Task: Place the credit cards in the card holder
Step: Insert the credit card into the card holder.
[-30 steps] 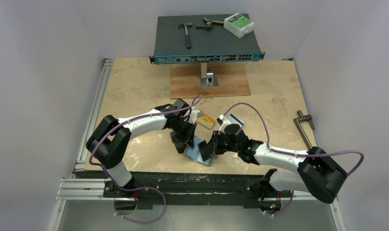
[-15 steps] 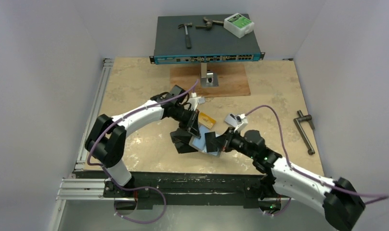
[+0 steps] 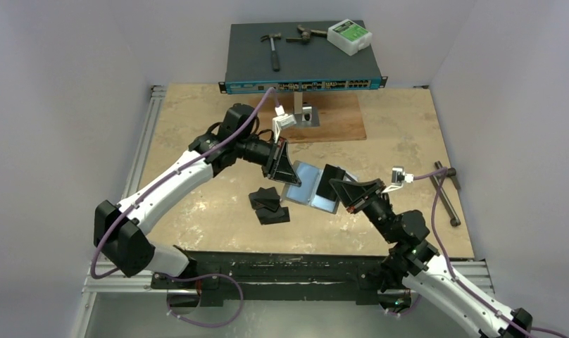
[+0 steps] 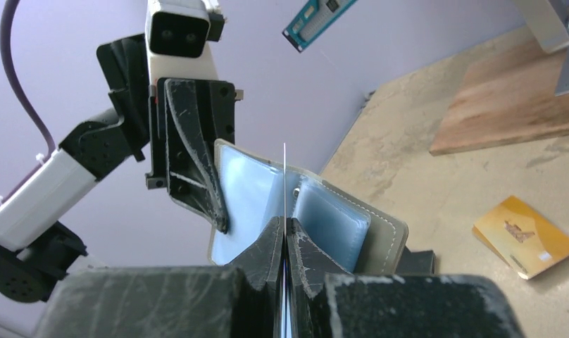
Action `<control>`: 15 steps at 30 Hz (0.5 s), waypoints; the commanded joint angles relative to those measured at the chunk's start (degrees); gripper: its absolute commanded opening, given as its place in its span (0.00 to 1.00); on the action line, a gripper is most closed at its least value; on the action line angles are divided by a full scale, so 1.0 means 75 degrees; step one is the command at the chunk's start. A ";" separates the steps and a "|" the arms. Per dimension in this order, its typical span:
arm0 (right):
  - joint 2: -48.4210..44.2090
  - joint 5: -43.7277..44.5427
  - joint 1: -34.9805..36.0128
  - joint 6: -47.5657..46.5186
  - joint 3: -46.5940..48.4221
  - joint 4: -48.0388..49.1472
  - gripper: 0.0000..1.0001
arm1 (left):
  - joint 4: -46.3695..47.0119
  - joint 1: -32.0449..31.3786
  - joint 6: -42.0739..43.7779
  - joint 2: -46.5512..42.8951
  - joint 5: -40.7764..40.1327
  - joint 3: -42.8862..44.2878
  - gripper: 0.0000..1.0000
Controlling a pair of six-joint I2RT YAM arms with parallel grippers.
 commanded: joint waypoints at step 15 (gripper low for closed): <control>0.1896 0.0165 -0.0004 -0.0053 0.1716 0.2065 0.00 | 0.2014 0.0307 -0.1532 -0.1077 -0.0353 0.0415 0.00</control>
